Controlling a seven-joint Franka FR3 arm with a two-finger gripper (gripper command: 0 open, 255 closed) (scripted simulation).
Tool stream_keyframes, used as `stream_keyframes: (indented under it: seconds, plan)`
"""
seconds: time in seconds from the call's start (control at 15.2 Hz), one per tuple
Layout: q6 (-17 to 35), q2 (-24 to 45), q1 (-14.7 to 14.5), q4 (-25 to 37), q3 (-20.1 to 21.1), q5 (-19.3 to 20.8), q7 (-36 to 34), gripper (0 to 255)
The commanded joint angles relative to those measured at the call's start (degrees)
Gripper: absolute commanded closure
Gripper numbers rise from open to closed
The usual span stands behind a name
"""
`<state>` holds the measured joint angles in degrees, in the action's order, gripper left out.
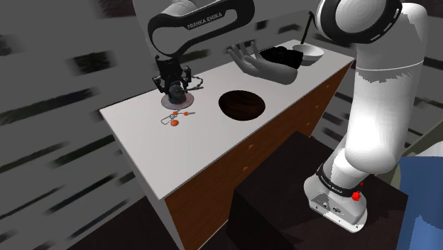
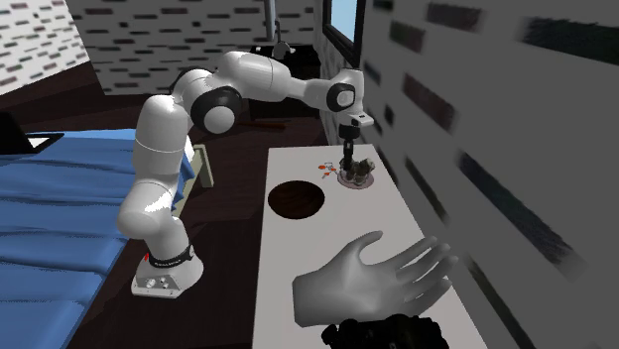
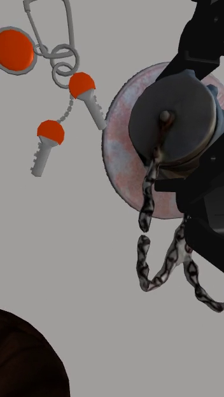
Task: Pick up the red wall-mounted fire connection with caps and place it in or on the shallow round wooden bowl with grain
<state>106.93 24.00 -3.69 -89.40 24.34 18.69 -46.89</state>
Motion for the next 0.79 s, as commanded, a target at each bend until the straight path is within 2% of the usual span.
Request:
stream_keyframes:
  seconds: [0.0, 0.73]
  plan:
    - [0.0, 0.0, 0.0, 0.0, 0.0, 0.0, 0.0, 255]
    - [-6.9, -1.3, -0.3, 5.9, 0.4, -0.9, 1.5, 255]
